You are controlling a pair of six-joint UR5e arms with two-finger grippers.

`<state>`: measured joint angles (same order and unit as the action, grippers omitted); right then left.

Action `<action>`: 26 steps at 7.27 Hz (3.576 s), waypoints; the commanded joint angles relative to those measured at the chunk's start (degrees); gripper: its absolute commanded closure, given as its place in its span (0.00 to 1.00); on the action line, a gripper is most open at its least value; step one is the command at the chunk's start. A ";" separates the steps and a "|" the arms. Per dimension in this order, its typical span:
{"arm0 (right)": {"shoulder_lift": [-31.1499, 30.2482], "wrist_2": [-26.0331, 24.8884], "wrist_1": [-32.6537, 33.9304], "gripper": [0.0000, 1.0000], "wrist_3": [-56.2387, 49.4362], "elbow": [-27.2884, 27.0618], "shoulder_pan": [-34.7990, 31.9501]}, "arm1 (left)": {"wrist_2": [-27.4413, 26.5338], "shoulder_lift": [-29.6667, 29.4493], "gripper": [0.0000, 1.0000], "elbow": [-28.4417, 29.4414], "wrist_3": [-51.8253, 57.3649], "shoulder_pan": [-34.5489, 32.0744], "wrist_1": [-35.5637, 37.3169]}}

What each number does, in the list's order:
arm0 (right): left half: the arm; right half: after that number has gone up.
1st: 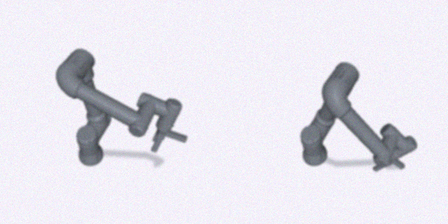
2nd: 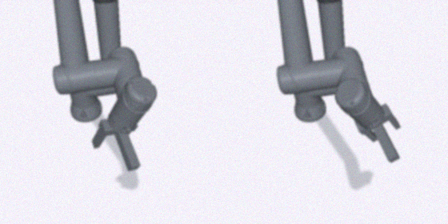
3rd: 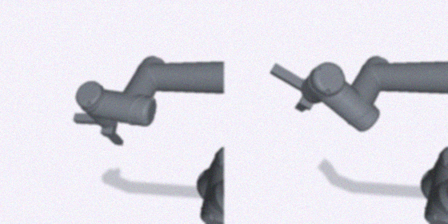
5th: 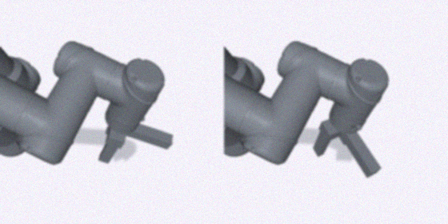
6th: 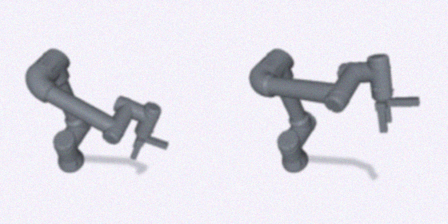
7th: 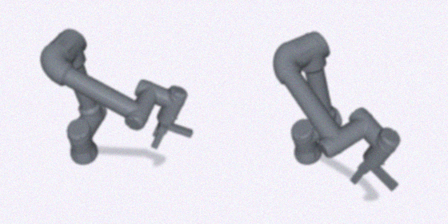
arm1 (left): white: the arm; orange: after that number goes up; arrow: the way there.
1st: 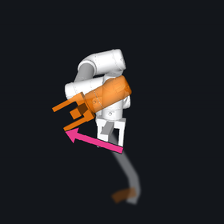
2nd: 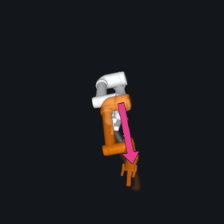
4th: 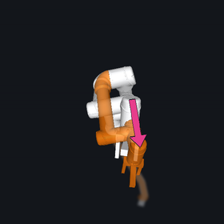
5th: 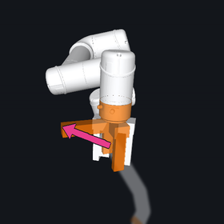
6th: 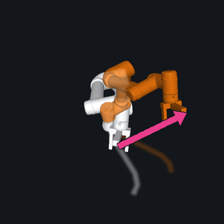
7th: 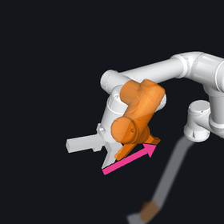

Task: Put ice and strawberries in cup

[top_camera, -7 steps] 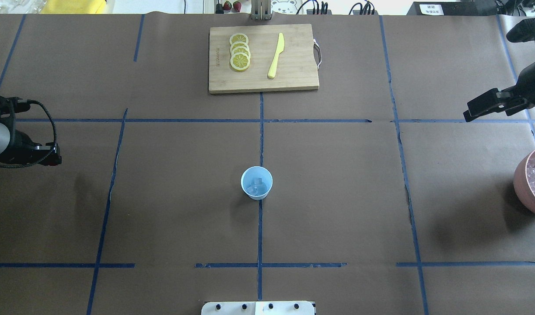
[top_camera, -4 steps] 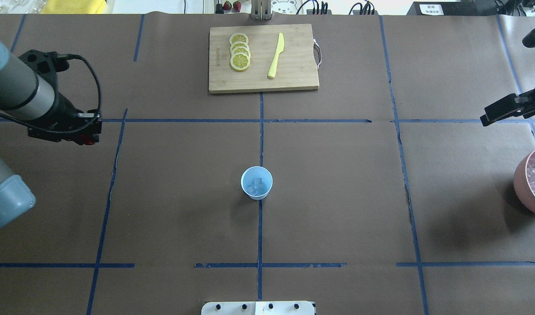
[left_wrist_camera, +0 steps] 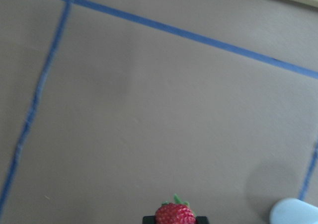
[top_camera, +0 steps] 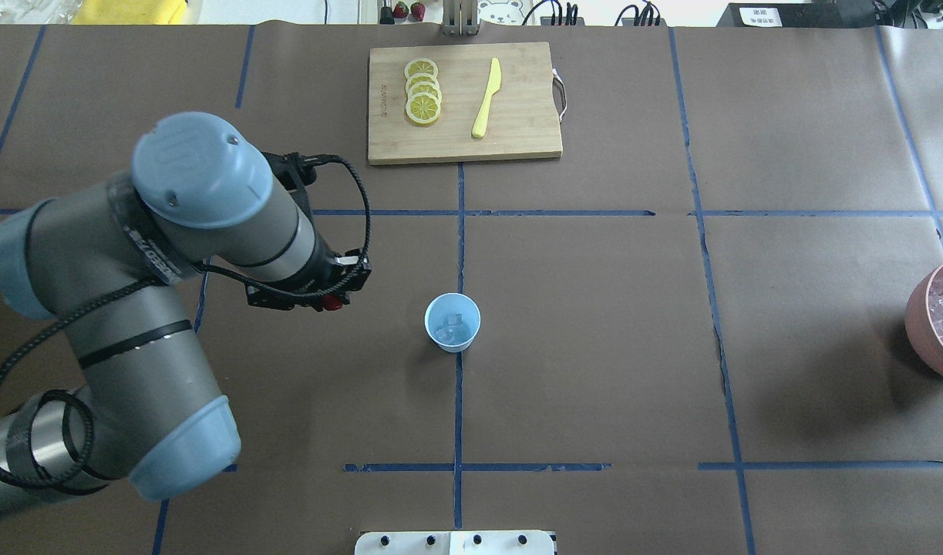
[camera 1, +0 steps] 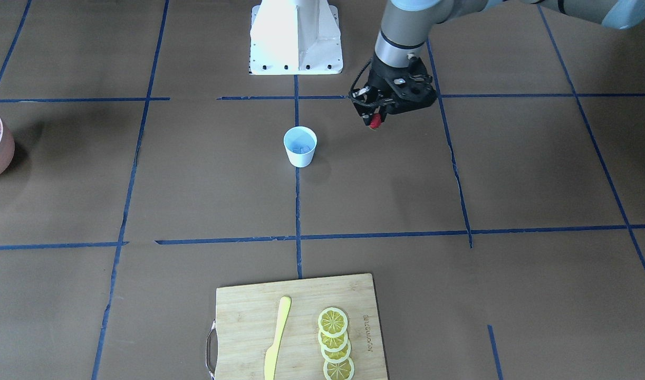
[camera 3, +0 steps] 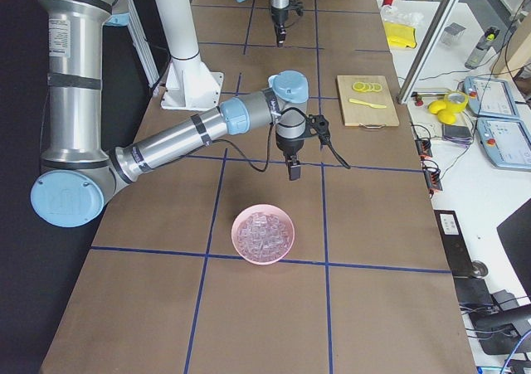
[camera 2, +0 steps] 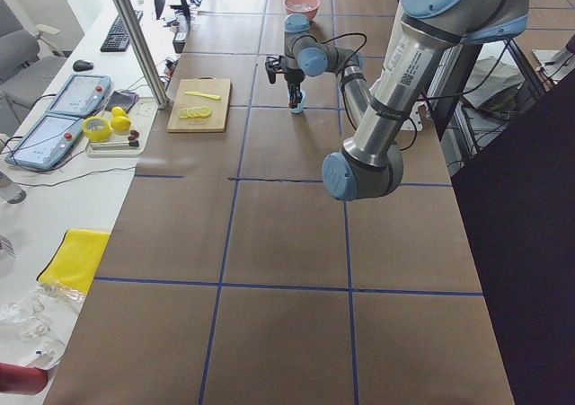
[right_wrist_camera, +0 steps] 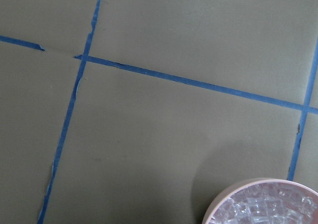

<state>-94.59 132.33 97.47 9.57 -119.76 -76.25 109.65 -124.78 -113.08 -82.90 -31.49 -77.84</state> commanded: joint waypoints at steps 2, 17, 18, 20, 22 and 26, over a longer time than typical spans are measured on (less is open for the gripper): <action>-1.03 0.56 -0.35 0.00 -1.40 1.20 -0.92 | -4.36 -10.21 0.97 10.31 -0.77 4.33 -0.38; -1.21 5.48 -5.67 0.00 -12.64 16.46 -13.03 | 7.39 7.76 0.00 -3.54 30.54 -15.05 5.33; -1.12 7.92 -10.59 0.00 -13.43 21.54 -15.22 | 10.29 10.66 0.00 -3.90 35.56 -19.53 5.59; -0.95 8.47 -12.04 0.00 -13.79 24.40 -17.70 | 13.92 17.42 0.00 -3.73 46.89 -28.58 5.77; -1.29 7.77 -12.04 0.00 -13.26 23.53 -17.70 | 16.89 21.32 0.00 -2.50 60.16 -37.89 9.34; -0.86 7.95 -11.96 0.00 -11.16 23.70 -17.70 | 25.96 23.97 0.00 15.45 90.81 -55.99 13.17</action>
<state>-95.64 140.24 85.51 -2.66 -96.11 -93.95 133.33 -101.14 -105.37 -2.46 -81.42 -63.97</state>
